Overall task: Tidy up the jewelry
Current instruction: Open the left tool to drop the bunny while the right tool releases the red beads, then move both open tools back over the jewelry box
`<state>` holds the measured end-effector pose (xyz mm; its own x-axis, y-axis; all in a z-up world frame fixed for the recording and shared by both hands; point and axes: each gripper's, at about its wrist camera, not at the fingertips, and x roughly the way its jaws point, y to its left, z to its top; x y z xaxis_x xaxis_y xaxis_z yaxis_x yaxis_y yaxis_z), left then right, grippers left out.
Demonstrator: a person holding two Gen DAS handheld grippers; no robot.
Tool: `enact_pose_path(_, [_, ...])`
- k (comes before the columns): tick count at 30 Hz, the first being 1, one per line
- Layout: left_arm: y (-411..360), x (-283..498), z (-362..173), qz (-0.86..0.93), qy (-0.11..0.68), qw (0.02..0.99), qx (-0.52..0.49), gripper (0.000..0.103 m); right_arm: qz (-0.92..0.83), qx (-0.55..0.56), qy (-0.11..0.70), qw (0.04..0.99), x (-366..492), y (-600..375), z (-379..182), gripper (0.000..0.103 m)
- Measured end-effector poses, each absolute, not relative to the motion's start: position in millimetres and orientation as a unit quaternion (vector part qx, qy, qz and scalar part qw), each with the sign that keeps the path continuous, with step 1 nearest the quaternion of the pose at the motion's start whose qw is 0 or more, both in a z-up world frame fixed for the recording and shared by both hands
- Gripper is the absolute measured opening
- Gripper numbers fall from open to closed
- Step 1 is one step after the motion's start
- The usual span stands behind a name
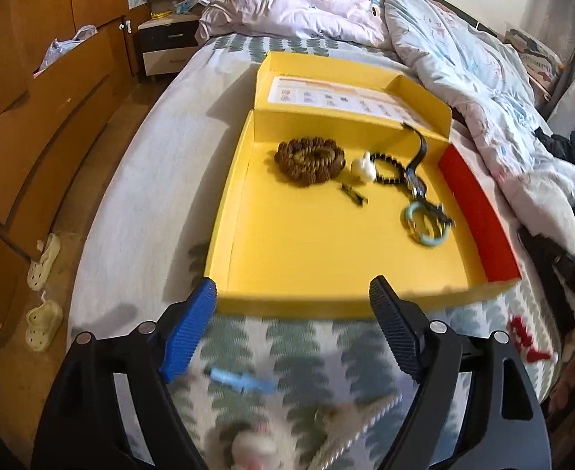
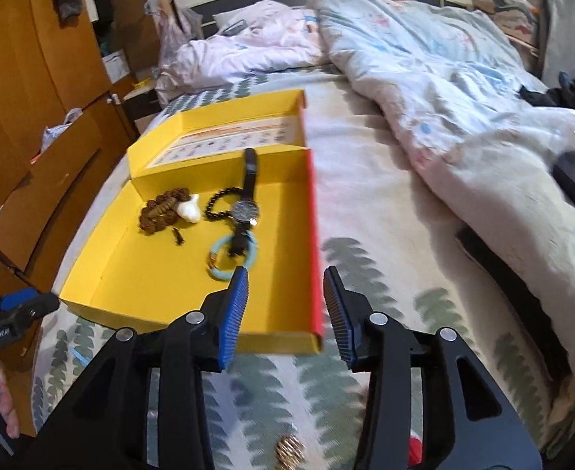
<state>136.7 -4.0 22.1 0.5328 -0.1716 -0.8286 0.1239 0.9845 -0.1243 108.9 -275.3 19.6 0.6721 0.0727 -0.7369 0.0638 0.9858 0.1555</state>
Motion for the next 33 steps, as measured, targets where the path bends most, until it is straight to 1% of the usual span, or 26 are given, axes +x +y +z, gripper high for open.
enact_pose_path(3, [-11, 155, 26, -0.086, 0.468, 0.879, -0.022, 0.084, 0.027, 0.096, 0.407, 0.908, 127, -263, 18, 0.044])
enact_pose_path(5, [-19, 170, 28, -0.088, 0.465, 0.881, -0.015, 0.086, 0.031, 0.079, 0.416, 0.906, 138, -250, 16, 0.044])
enact_pose_path(8, [-28, 196, 23, -0.086, 0.476, 0.875, -0.009, 0.086, 0.037, 0.052, 0.423, 0.904, 159, -231, 14, 0.046])
enact_pose_path(12, [-34, 228, 9, -0.083, 0.503, 0.860, -0.012, 0.086, 0.033, 0.030, 0.448, 0.893, 189, -219, 1, 0.052])
enact_pose_path(19, [-43, 268, -13, -0.095, 0.531, 0.842, -0.002, 0.086, 0.036, 0.005, 0.488, 0.872, 221, -214, -21, 0.053])
enact_pose_path(24, [-40, 292, -31, -0.098, 0.549, 0.830, -0.021, 0.086, 0.059, -0.017, 0.498, 0.865, 233, -199, -30, 0.053])
enact_pose_path(27, [-43, 299, -40, -0.098, 0.557, 0.824, -0.015, 0.086, 0.034, -0.051, 0.495, 0.867, 242, -193, -34, 0.053])
enact_pose_path(31, [-47, 304, -44, -0.098, 0.558, 0.824, -0.010, 0.086, 0.028, -0.015, 0.518, 0.855, 262, -206, -46, 0.054])
enact_pose_path(33, [-49, 308, -45, -0.089, 0.558, 0.825, 0.001, 0.086, 0.020, -0.018, 0.531, 0.847, 271, -207, -52, 0.054])
